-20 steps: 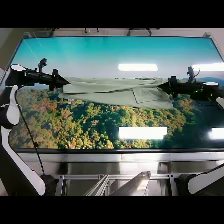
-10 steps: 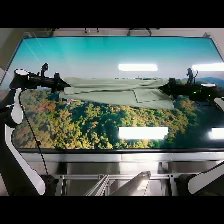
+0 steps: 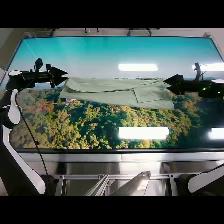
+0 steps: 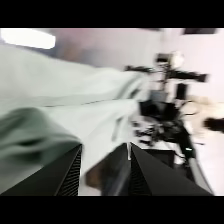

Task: Fold the shirts.

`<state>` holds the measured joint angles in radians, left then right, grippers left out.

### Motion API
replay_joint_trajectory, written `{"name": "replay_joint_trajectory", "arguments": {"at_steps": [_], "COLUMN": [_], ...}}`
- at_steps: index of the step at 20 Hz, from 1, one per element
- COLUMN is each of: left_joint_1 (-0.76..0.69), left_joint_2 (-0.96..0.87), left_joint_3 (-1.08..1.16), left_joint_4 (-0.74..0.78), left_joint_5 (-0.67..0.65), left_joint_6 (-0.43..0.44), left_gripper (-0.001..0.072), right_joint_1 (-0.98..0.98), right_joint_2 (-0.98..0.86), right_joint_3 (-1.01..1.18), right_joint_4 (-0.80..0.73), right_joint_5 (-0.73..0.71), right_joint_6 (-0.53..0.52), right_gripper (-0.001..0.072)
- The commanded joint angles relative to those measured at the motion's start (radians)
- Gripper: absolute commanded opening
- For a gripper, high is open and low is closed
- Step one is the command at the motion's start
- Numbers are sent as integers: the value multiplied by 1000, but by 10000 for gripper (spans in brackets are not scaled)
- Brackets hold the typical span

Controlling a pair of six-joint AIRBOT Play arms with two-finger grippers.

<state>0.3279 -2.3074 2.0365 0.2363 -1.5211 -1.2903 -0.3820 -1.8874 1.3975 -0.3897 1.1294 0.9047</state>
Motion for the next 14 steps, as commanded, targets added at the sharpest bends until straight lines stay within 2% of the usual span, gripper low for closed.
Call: {"name": "replay_joint_trajectory", "arguments": {"at_steps": [1,2,3,4,5,6,10,13,14], "left_joint_1": [41,50,51,51,47,39,-73,-227,-290], "left_joint_2": [28,50,77,101,128,153,280,363,373], "left_joint_3": [1,1,1,1,1,1,-2,-2,-2], "left_joint_4": [-129,-88,-23,43,115,156,355,520,560], "left_joint_5": [-81,-82,-71,-55,-39,-39,-28,10,24], "left_joint_6": [7,8,8,6,-4,-5,8,8,7], "left_gripper": [308,199,145,145,109,-2,-5,-5,-5], "right_joint_1": [-93,-112,-116,-111,-93,-69,68,164,189], "right_joint_2": [12,10,3,-10,-27,-45,-81,-98,-103], "right_joint_3": [70,70,68,68,68,68,68,68,69], "right_joint_4": [-148,-204,-254,-296,-315,-311,-286,-153,-99], "right_joint_5": [72,83,98,116,138,150,115,34,8], "right_joint_6": [119,167,206,233,248,248,248,232,203], "right_gripper": [650,650,650,649,649,649,641,637,550]}}
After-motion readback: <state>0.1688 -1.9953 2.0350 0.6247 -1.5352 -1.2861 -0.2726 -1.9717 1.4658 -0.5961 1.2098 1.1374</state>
